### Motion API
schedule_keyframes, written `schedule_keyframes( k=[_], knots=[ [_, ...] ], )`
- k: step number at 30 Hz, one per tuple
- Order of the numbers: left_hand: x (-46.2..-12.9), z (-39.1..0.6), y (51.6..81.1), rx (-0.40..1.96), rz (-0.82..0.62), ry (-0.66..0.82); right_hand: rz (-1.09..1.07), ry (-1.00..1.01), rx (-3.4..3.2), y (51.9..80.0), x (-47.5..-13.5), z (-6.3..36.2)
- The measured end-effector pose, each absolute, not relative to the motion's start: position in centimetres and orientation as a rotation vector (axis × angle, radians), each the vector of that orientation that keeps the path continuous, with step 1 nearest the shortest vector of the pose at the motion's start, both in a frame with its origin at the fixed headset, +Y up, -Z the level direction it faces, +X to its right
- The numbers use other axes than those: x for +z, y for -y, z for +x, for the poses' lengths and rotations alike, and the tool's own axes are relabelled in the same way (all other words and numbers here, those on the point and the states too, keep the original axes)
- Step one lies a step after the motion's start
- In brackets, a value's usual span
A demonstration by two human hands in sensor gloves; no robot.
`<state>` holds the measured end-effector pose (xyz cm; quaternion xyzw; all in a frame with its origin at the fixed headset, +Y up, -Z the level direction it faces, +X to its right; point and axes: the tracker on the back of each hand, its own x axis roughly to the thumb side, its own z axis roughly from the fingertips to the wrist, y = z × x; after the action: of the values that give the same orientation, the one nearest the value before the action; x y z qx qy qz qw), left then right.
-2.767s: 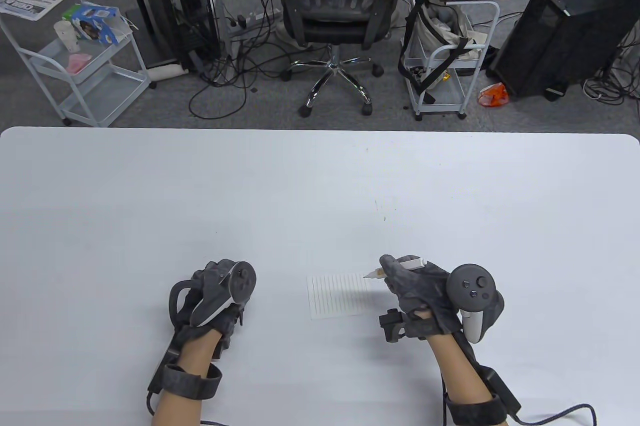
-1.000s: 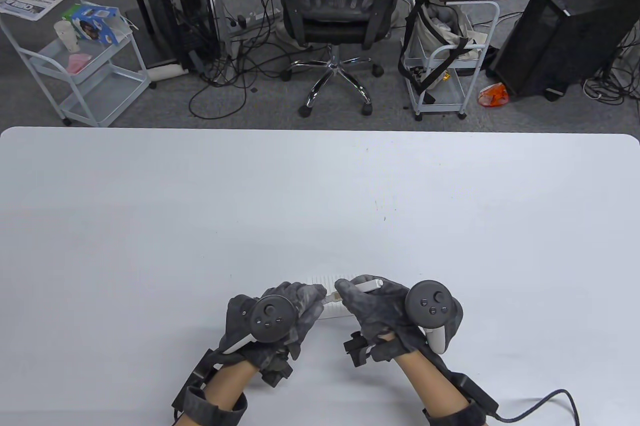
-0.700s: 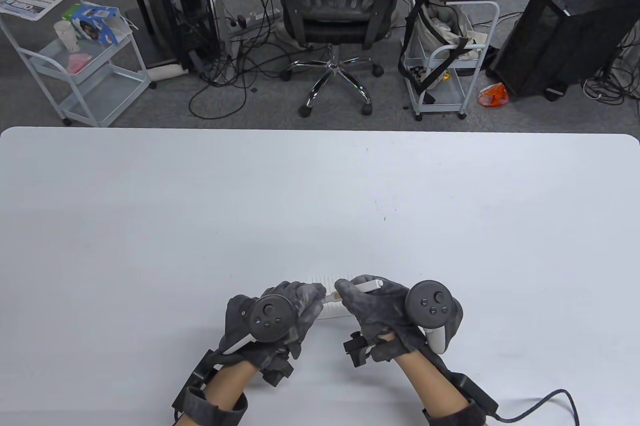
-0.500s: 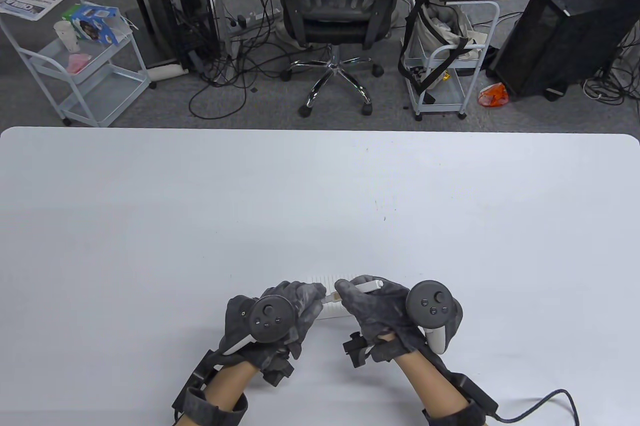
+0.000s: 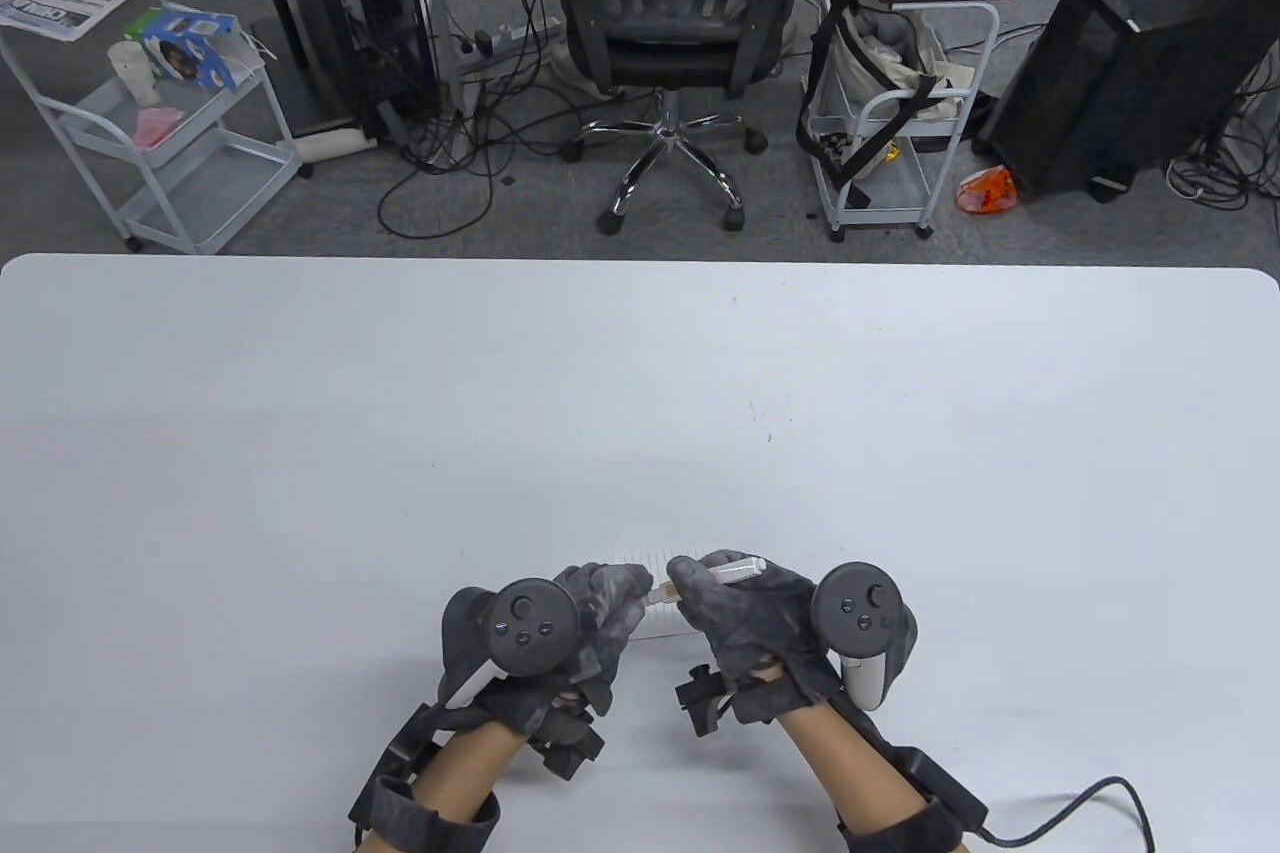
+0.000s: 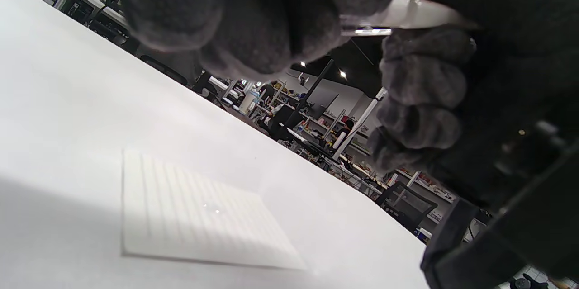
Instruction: Squeeze and apply correction pen on text
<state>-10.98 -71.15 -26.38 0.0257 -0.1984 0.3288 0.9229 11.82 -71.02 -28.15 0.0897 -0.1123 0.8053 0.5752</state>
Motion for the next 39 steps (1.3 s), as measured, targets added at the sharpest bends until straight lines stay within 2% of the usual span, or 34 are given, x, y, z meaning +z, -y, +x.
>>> schedule_keyframes(
  k=[8, 19, 30, 34, 39],
  knots=[
    [-26.4, -10.9, 70.8, 0.613, 0.081, 0.417, 0.200, 0.241, 1.893, 71.2, -28.4, 12.0],
    [-27.1, -11.9, 71.6, 0.533, 0.086, 0.371, 0.159, 0.047, 1.913, 73.0, -29.3, 11.7],
    [-27.3, -12.0, 71.7, 0.530, 0.084, 0.355, 0.118, 0.042, 1.875, 73.3, -29.6, 12.1],
    [-28.0, -13.0, 71.6, 0.527, 0.092, 0.309, 0.068, 0.059, 1.878, 72.8, -29.9, 13.5],
    [-29.3, -14.9, 70.3, 0.384, 0.183, 0.235, 0.115, 0.226, 2.237, 69.2, -30.5, 17.2]
  ],
)
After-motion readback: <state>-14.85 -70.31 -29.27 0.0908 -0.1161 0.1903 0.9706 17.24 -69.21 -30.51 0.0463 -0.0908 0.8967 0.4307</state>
